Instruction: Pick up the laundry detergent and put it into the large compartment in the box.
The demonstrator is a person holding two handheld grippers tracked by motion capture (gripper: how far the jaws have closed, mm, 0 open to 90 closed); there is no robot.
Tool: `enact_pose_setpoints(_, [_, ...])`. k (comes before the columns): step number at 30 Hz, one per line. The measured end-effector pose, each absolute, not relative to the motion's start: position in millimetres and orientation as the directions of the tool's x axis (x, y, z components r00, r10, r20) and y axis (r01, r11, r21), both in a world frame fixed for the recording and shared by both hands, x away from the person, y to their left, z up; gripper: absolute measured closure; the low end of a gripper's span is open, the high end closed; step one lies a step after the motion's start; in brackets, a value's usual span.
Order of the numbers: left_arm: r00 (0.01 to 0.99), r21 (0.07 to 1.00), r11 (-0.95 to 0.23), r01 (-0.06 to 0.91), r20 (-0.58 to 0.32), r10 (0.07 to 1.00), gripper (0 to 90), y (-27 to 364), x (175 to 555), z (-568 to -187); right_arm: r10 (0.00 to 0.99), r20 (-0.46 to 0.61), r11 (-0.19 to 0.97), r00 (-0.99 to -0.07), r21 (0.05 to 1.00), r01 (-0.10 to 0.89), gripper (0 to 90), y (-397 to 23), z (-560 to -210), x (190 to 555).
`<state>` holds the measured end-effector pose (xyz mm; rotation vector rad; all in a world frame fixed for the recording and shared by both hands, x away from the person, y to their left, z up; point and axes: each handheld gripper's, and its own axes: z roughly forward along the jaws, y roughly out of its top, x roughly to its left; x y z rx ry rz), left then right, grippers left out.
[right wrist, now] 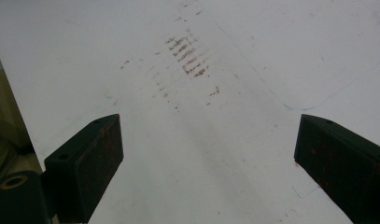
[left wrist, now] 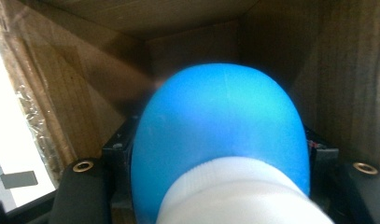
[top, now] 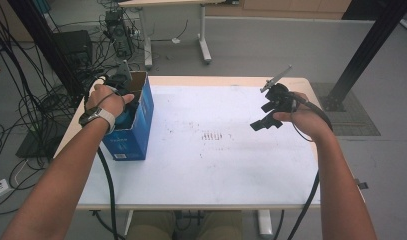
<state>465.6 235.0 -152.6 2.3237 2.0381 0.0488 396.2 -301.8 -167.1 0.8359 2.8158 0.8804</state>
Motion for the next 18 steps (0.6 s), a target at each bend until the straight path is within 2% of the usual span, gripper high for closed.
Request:
enact_pose_setpoints(5, [0.122, 0.064, -0.121, 0.991, -0.018, 0.992, 29.4, 237.7, 465.0, -151.4, 0.521, 0.087, 0.689, -0.849, 0.545, 0.478, 7.9, -302.2, -167.1, 396.2])
enact_pose_setpoints(18, [0.144, 0.071, -0.142, 0.987, -0.022, 0.989, 28.6, 238.9, 462.6, -143.9, 0.521, 0.086, 0.69, -0.849, 0.544, 0.478, 7.9, -300.0, -164.7, 394.9])
